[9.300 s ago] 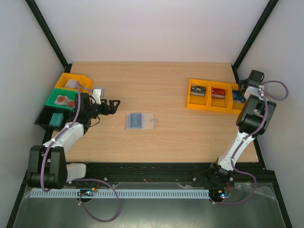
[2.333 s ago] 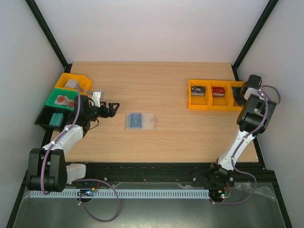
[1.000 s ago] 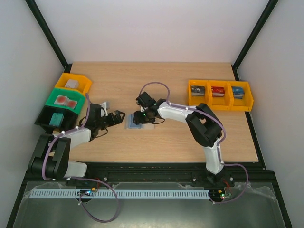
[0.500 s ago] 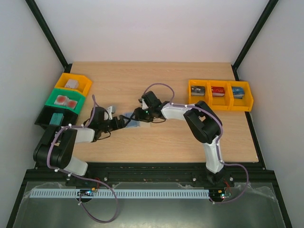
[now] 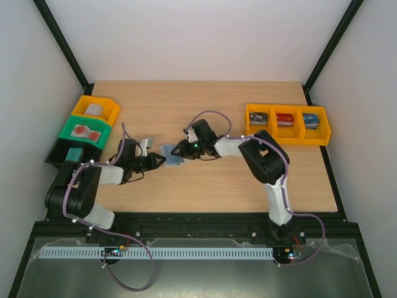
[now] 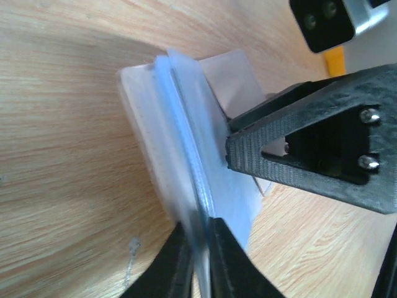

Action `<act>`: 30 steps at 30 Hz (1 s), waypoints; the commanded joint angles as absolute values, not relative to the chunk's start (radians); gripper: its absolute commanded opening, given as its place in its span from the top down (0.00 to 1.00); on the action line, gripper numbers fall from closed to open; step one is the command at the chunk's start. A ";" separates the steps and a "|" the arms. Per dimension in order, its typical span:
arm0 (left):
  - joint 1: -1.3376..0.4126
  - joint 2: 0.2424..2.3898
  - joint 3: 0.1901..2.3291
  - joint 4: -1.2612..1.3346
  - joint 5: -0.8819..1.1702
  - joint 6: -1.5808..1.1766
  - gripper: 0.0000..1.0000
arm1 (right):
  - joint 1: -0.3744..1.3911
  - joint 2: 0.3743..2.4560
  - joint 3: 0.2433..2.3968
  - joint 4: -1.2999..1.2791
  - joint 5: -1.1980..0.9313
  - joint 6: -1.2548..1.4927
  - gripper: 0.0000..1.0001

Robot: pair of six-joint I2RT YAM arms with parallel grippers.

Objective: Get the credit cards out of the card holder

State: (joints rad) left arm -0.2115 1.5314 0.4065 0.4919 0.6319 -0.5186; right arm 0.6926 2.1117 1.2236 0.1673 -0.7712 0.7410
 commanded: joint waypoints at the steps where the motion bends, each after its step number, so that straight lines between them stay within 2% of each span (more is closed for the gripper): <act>1: -0.215 1.486 0.431 0.496 0.686 -0.462 0.97 | 0.692 2.080 1.216 0.171 -0.847 0.712 0.62; 6: -0.212 1.416 0.426 0.475 0.704 -0.407 0.98 | 0.670 2.001 1.256 0.049 -0.799 0.579 0.53; 11: -0.217 1.343 0.407 0.442 0.659 -0.369 0.98 | 0.670 1.922 1.281 -0.121 -0.632 0.492 0.41; 15: -0.227 1.362 0.406 0.436 0.628 -0.363 0.98 | 0.702 1.933 1.334 -0.235 -0.424 0.435 0.31; 19: -0.225 1.406 0.423 0.428 0.612 -0.375 0.98 | 0.737 1.996 1.412 -0.265 -0.447 0.410 0.29; 25: -0.201 1.420 0.431 0.380 0.507 -0.398 0.98 | 0.738 2.034 1.424 -0.206 -0.561 0.449 0.34; 30: -0.162 1.404 0.455 0.255 0.358 -0.427 0.98 | 0.738 2.091 1.515 -0.343 -0.409 0.394 0.34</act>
State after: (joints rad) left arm -0.1909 1.4128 0.4183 0.3576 0.4923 -0.4095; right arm 0.7406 2.0434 1.4223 -0.2222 -0.5083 0.4458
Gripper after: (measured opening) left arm 0.026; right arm 0.657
